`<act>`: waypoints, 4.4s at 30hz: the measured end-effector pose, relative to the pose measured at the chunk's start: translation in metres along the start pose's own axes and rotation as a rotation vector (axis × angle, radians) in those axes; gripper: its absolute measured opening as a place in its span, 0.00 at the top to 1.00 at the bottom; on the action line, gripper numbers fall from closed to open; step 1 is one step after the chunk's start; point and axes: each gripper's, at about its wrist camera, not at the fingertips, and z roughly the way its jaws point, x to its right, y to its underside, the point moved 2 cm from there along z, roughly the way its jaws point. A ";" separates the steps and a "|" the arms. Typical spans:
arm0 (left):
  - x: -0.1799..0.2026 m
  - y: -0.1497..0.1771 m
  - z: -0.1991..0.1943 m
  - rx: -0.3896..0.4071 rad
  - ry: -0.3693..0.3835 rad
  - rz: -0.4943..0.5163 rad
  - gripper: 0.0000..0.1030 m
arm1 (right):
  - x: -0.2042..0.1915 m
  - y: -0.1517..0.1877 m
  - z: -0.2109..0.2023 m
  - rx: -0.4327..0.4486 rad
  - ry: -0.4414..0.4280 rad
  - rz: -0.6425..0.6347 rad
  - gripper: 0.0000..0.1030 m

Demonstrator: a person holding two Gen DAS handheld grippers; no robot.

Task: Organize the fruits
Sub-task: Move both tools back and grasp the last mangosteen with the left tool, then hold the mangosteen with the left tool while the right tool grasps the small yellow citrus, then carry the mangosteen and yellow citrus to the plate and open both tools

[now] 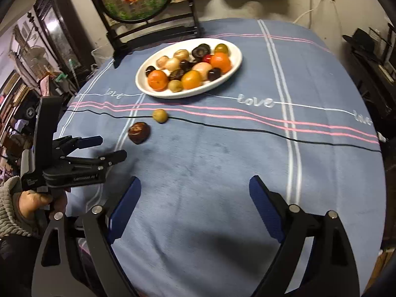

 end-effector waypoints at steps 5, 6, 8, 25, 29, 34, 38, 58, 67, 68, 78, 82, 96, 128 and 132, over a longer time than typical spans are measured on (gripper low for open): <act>0.006 -0.007 0.012 -0.009 0.000 0.006 0.19 | 0.016 0.007 -0.005 -0.001 0.029 0.039 0.13; 0.007 -0.009 0.015 -0.011 -0.001 0.009 0.19 | 0.018 0.008 -0.005 -0.003 0.033 0.042 0.13; 0.008 -0.011 0.019 -0.013 -0.003 0.011 0.19 | 0.019 0.009 -0.005 -0.009 0.036 0.045 0.13; -0.010 -0.025 0.032 -0.012 0.070 -0.076 0.38 | 0.021 0.009 0.009 -0.068 0.033 0.041 0.13; -0.009 -0.027 0.031 -0.009 0.096 -0.083 0.48 | 0.023 0.009 0.011 -0.076 0.034 0.049 0.13; -0.007 -0.032 0.036 -0.018 0.117 -0.097 0.49 | 0.023 0.010 0.013 -0.086 0.034 0.053 0.13; -0.006 -0.038 0.040 -0.015 0.127 -0.099 0.57 | 0.023 0.010 0.013 -0.087 0.034 0.053 0.13; -0.108 0.073 -0.064 0.031 -0.027 -0.334 0.59 | -0.050 -0.049 0.092 -0.064 -0.123 -0.117 0.13; -0.129 0.124 -0.090 0.023 -0.092 -0.452 0.59 | -0.071 -0.081 0.136 -0.073 -0.082 -0.207 0.30; -0.130 0.128 -0.091 0.020 -0.096 -0.459 0.59 | -0.071 -0.081 0.140 -0.074 -0.074 -0.215 0.36; -0.128 0.136 -0.093 0.009 -0.098 -0.474 0.59 | -0.073 -0.079 0.158 -0.087 -0.077 -0.238 0.65; -0.123 0.130 -0.092 0.011 -0.090 -0.447 0.59 | -0.079 -0.080 0.161 -0.104 -0.080 -0.266 0.73; -0.073 0.038 -0.071 0.085 0.045 -0.210 0.59 | -0.056 -0.033 0.068 -0.036 -0.098 -0.161 0.73; -0.021 -0.191 0.006 0.166 0.100 -0.036 0.58 | -0.014 -0.206 0.066 0.180 -0.073 -0.110 0.73; -0.027 -0.193 0.032 0.134 0.098 -0.045 0.58 | -0.007 -0.207 0.099 0.127 -0.076 -0.091 0.73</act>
